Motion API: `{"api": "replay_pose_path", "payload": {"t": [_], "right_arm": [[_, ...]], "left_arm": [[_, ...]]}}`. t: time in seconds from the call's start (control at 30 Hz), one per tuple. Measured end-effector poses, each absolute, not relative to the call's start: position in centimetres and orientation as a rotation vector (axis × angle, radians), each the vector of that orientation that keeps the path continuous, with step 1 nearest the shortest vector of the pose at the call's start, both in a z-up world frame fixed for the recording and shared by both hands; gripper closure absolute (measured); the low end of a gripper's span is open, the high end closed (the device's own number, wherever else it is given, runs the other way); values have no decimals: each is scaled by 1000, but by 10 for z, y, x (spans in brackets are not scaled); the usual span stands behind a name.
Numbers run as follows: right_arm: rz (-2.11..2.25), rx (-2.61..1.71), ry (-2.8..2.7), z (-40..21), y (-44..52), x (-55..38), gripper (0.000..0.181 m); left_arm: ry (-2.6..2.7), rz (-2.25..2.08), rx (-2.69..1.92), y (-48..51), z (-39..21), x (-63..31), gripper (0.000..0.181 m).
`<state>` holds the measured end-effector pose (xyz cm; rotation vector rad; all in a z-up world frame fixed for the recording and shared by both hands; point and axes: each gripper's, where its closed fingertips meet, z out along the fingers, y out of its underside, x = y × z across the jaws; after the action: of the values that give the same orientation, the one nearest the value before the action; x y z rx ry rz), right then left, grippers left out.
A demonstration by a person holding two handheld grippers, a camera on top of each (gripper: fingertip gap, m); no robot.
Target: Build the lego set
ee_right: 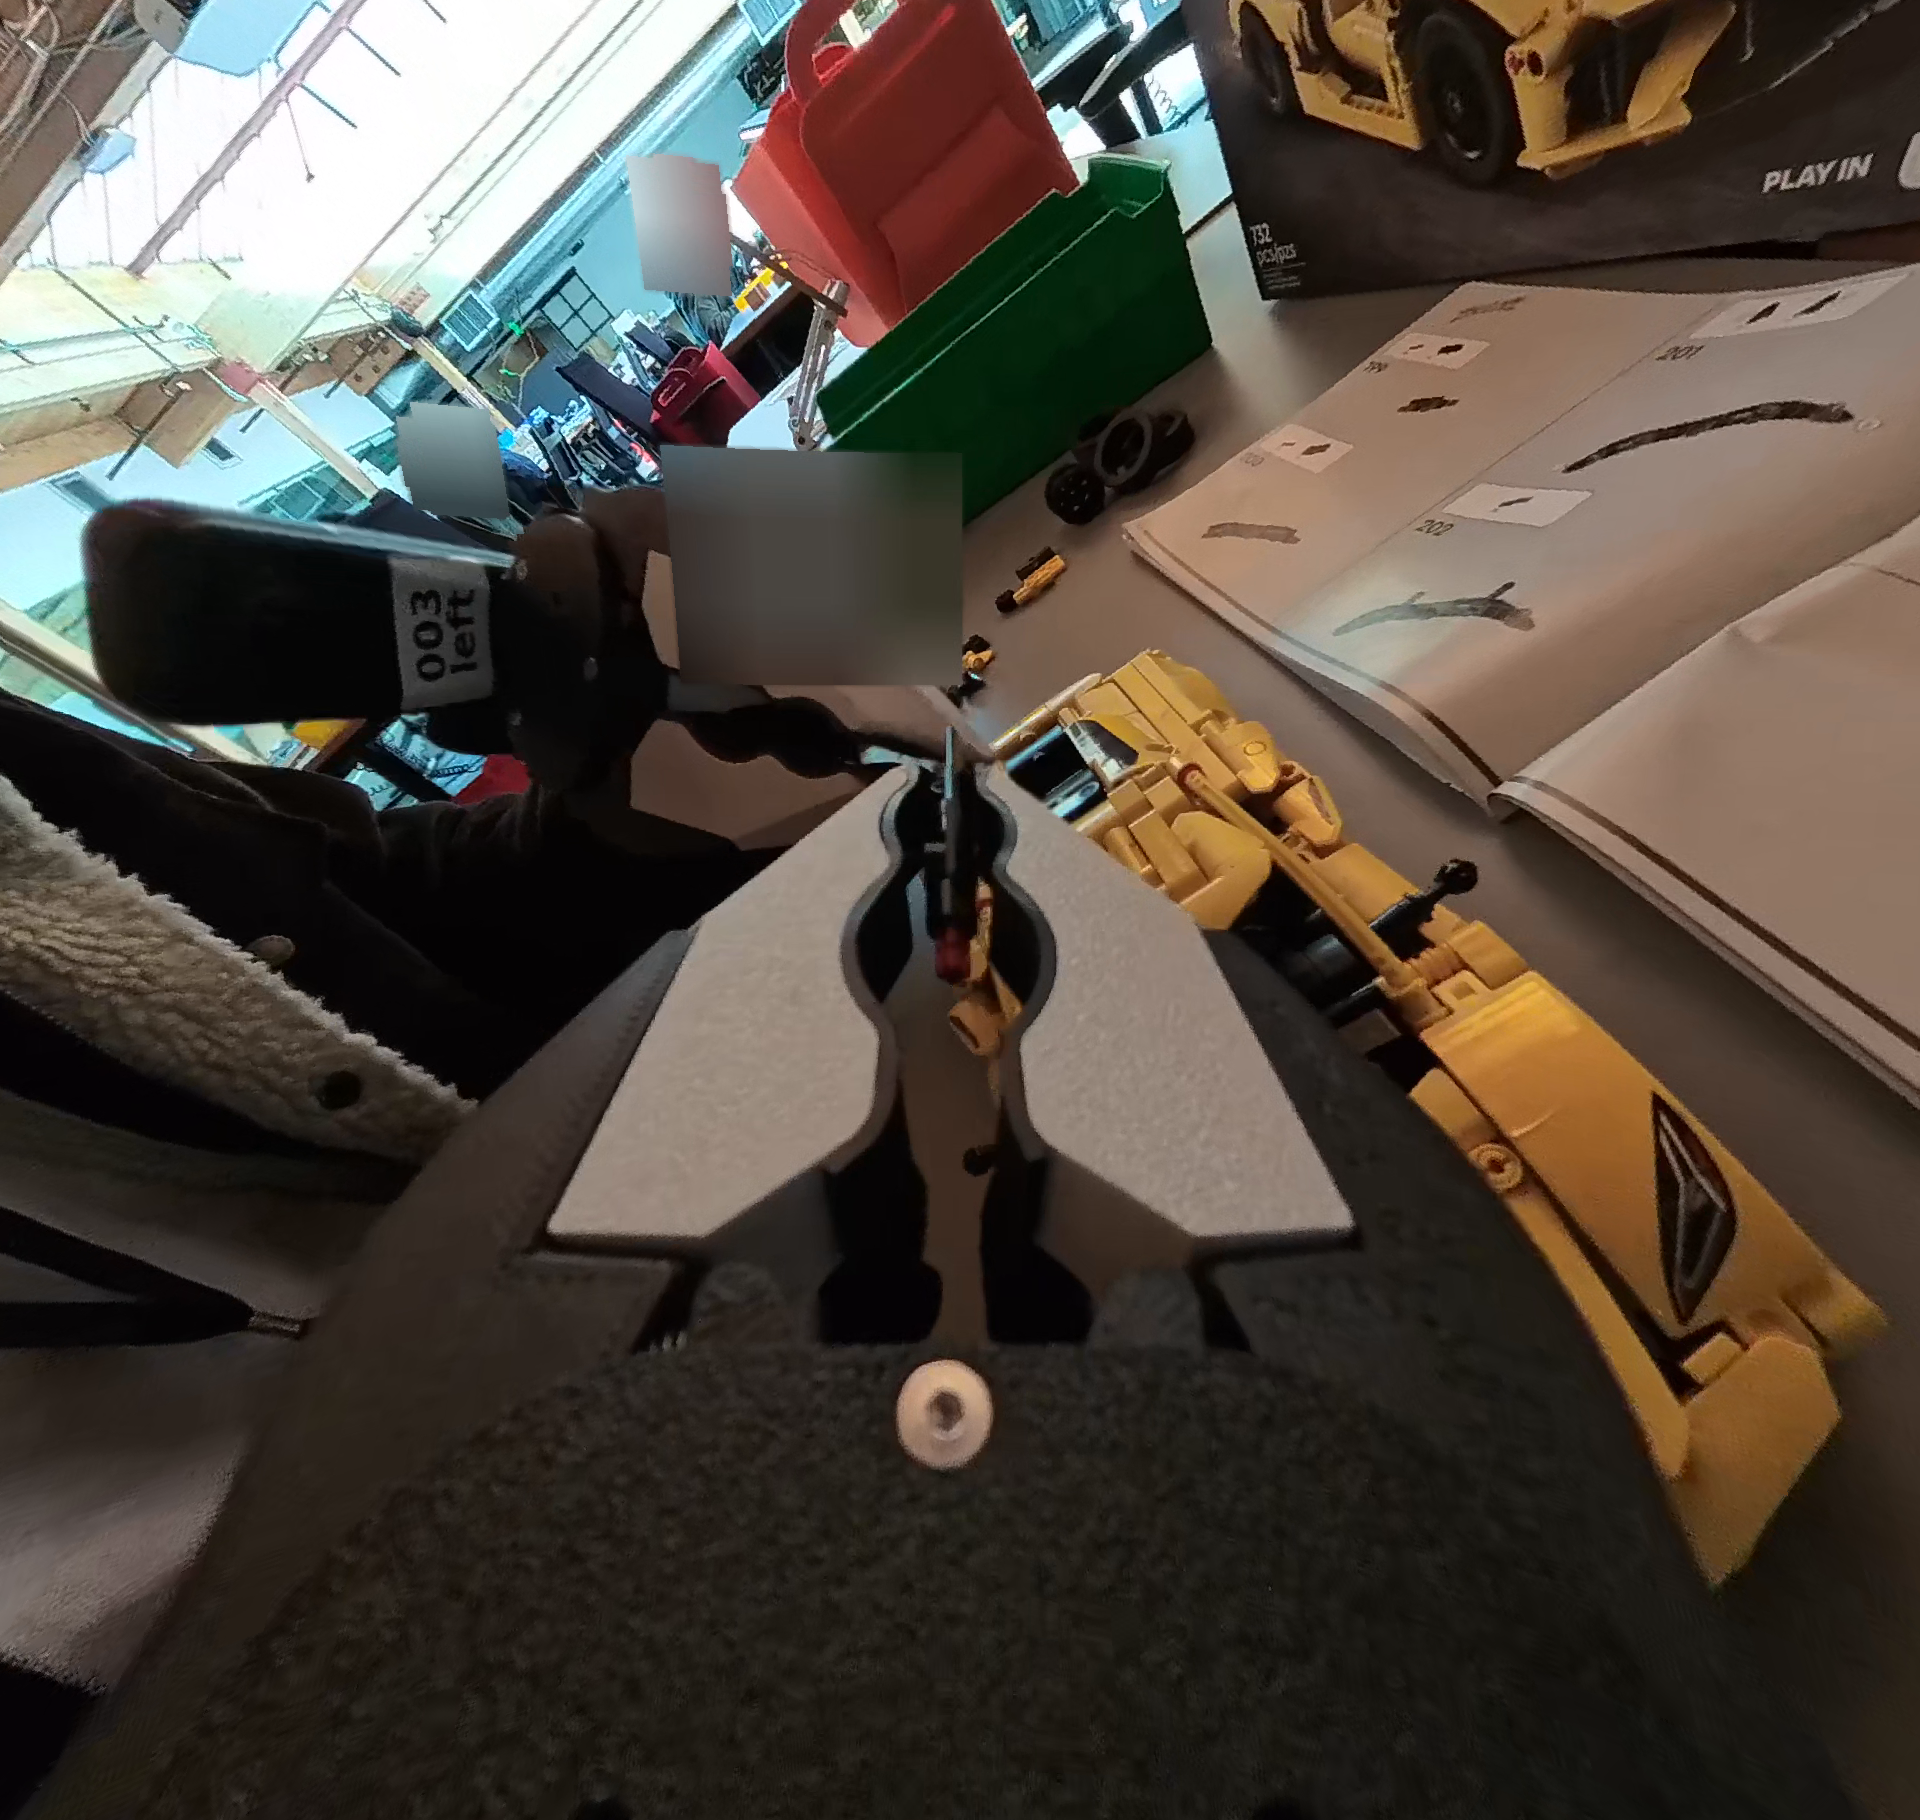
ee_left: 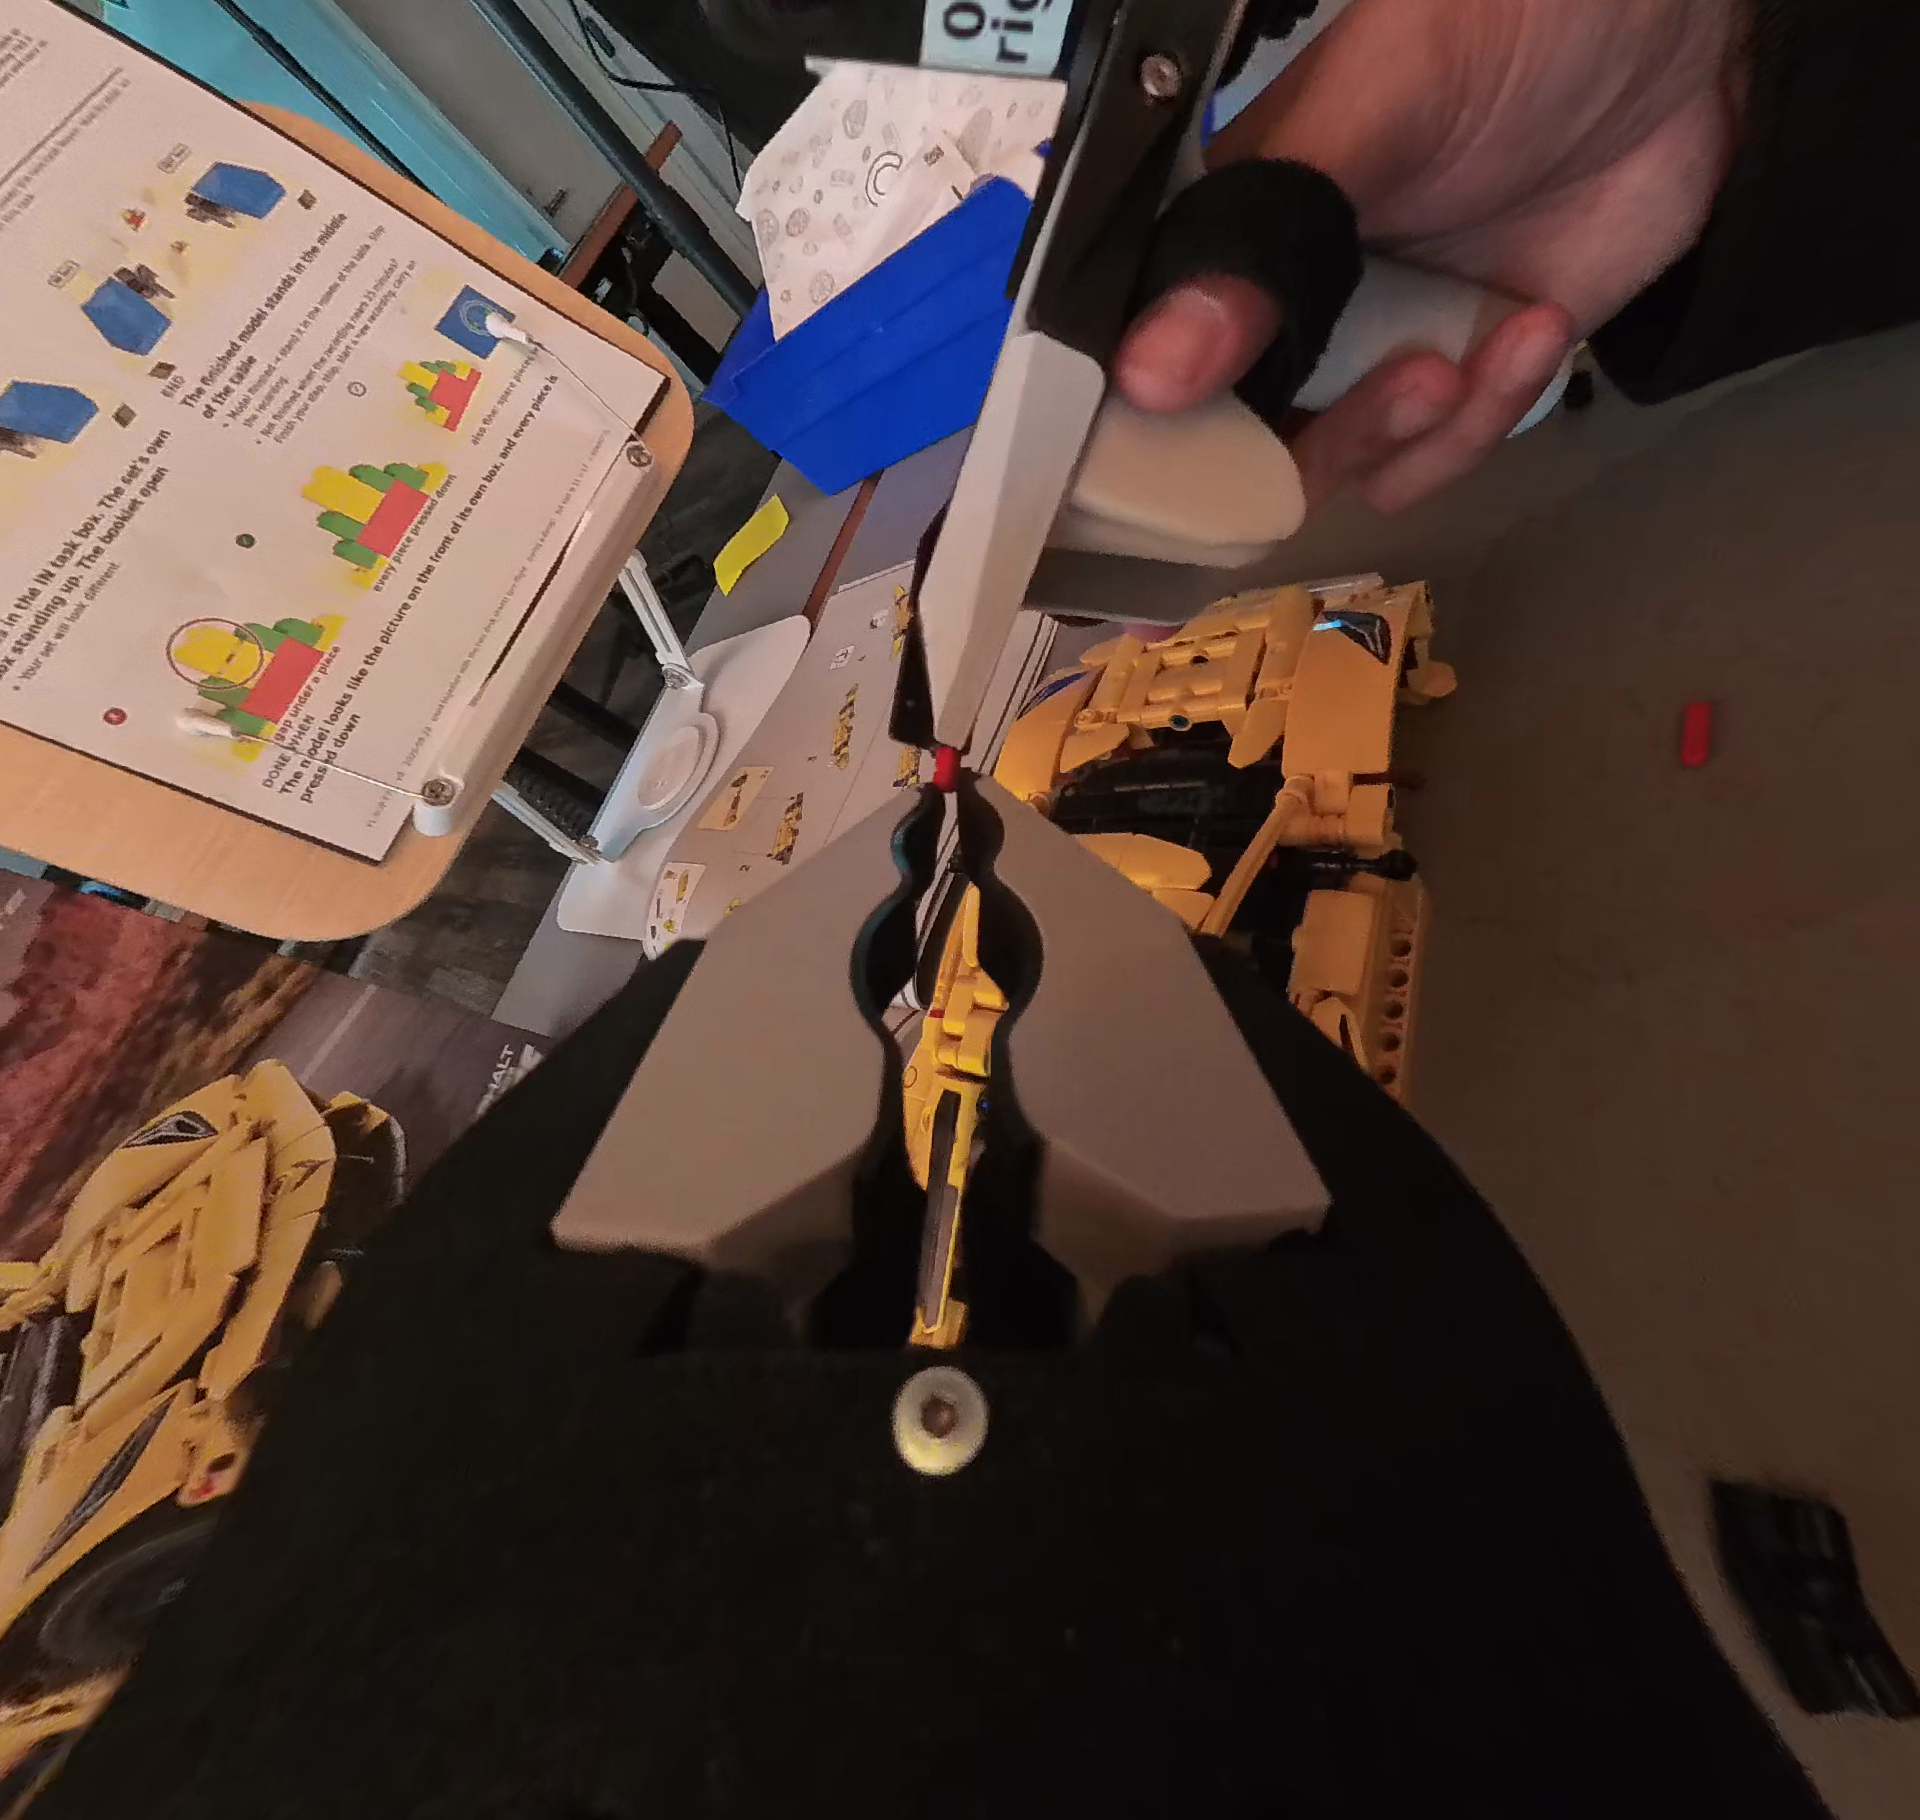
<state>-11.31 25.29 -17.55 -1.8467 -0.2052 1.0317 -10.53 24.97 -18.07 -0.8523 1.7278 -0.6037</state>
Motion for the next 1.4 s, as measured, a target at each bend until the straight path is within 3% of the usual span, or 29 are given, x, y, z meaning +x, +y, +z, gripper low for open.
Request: {"api": "replay_pose_path", "payload": {"t": [0.3,0.4,0.47,0.8,0.97,1.03,1.13,1.3,1.4], "right_arm": [[1013,-1838,-220,-174,253,-109,174],[1036,-1810,-198,-168,252,-106,174],[1041,-1803,-197,-167,252,-106,175],[1047,-1807,-239,-169,251,-117,175],[1060,-1795,-222,-167,251,-113,175],[1069,-1793,-224,-167,251,-115,174],[1093,-1795,-232,-168,250,-123,175],[1133,-1776,-308,-162,244,-153,174],[1160,-1803,-367,-168,241,-179,175]], "left_arm": [[1735,-861,-1133,265,-170,-128,175],[1892,-1070,-1384,246,-184,-177,156],[1982,-1179,-1462,223,-199,-216,152],[2026,-978,-1595,207,-283,-246,147],[2079,-945,-1569,200,-298,-239,149],[2085,-933,-1514,196,-299,-233,165],[2040,-831,-1399,205,-294,-221,166],[1578,-1028,-1197,230,-206,-201,166],[1450,-1015,-1164,243,-189,-202,166]]}}
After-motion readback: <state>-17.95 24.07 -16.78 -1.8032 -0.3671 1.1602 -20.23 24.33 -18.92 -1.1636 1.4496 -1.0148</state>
